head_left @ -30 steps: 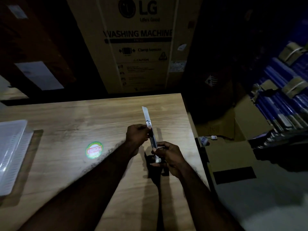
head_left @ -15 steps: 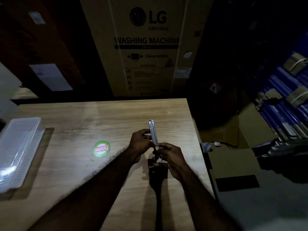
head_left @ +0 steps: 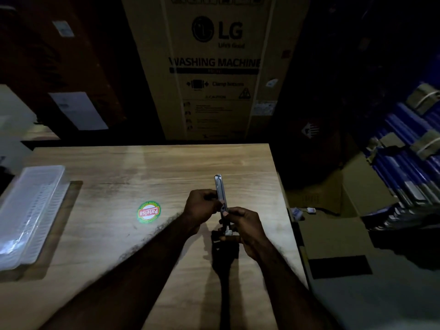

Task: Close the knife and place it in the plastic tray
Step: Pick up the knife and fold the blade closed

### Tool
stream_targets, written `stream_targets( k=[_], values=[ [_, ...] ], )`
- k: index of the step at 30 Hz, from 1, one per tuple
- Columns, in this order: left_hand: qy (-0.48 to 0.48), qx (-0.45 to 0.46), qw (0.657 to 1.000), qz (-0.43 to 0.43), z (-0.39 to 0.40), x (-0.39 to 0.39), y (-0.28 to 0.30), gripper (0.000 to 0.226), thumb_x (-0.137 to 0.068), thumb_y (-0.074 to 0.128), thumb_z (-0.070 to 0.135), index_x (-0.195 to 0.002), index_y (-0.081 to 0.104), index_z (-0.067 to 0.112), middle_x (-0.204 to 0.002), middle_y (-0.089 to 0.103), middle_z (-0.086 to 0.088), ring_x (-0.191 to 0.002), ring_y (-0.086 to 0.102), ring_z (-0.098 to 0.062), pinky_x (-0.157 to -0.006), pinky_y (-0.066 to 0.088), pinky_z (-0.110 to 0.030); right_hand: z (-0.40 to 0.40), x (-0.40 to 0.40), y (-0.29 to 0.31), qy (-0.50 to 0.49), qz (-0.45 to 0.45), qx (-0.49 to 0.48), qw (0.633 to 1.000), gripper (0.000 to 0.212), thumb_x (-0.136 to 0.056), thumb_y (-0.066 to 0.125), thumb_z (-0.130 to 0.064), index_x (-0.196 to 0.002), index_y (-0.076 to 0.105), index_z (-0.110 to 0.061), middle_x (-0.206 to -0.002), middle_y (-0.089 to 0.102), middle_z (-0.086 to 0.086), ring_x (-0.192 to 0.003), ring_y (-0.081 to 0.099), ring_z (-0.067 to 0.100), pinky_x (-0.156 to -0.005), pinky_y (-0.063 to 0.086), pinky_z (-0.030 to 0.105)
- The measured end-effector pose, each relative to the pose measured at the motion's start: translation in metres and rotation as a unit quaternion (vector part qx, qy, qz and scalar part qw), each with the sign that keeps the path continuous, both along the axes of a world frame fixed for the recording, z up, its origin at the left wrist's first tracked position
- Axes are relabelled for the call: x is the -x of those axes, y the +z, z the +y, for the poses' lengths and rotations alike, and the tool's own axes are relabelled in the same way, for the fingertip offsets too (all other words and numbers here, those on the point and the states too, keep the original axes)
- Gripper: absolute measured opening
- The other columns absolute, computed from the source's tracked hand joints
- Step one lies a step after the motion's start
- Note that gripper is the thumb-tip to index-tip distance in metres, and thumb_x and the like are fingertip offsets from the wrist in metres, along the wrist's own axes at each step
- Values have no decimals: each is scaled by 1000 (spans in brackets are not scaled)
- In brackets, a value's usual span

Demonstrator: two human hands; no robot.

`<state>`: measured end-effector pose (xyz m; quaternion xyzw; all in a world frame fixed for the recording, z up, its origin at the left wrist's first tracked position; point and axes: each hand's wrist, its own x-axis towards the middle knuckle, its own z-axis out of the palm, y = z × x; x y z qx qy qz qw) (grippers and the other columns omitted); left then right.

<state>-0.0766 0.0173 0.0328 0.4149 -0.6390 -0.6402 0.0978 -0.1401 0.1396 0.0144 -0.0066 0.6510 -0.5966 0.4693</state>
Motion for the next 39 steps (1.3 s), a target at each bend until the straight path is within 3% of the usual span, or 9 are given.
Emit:
stream_targets(
  k=[3, 5, 12, 20, 25, 30, 34, 39],
  values=[
    [-12, 36, 999, -8, -1, 1, -4, 20, -74, 70, -2, -94, 72, -1, -82, 69, -14, -76, 64, -27, -71, 52, -35, 0, -1, -1, 6, 13, -11, 1000, 12, -86, 67, -9, -93, 72, -1, -81, 70, 18, -71, 65, 32, -76, 58, 58],
    [-12, 55, 998, -17, -1, 1, -7, 18, -72, 72, 0, -90, 73, 2, -81, 71, -15, -77, 66, -27, -77, 55, -42, 0, -1, 0, 11, 22, -12, 1000, 10, -86, 66, -6, -92, 72, -1, -81, 70, 18, -71, 65, 31, -77, 58, 61],
    [-13, 95, 995, -39, -2, 4, -10, 19, -72, 74, 7, -91, 74, 6, -87, 74, -17, -82, 70, -29, -82, 57, -46, -1, -2, 8, 5, 48, -11, 999, 15, -86, 65, -4, -78, 75, -12, -78, 71, 18, -67, 67, 33, -70, 60, 52],
    [-1, 98, 995, -27, -6, -3, -7, 16, -70, 75, 6, -86, 75, 9, -81, 74, -15, -80, 70, -31, -81, 57, -49, -4, -4, 13, 27, 57, -21, 998, 10, -85, 65, -4, -84, 74, -5, -77, 70, 17, -57, 65, 26, -54, 58, 35],
    [9, 104, 994, -15, -18, -19, 4, 17, -70, 74, 5, -87, 74, 6, -74, 70, -14, -69, 64, -24, -77, 54, -42, -20, -12, 16, 47, 70, -15, 996, 11, -85, 63, -5, -90, 73, -5, -78, 71, 18, -62, 67, 30, -63, 58, 45],
    [20, 119, 993, -13, -42, -47, 16, 15, -71, 74, 14, -85, 75, 8, -78, 73, -17, -73, 67, -27, -77, 55, -46, -44, -35, 33, 69, 64, 11, 996, 17, -86, 63, -2, -100, 70, 2, -78, 66, 20, -59, 64, 29, -49, 57, 33],
    [34, 135, 990, 3, -65, -78, 31, 14, -76, 71, 13, -88, 75, 5, -81, 73, -20, -73, 67, -28, -74, 54, -43, -72, -59, 45, 86, 69, 25, 994, 18, -85, 65, -1, -102, 68, 4, -81, 65, 22, -62, 64, 32, -54, 62, 42],
    [50, 138, 989, 20, -99, -132, 45, 13, -78, 70, 14, -88, 75, 7, -81, 74, -20, -68, 66, -24, -74, 55, -45, -111, -101, 54, 113, 94, 22, 989, 14, -84, 63, 2, -98, 68, 2, -81, 65, 23, -59, 66, 30, -51, 60, 40]
  ],
)
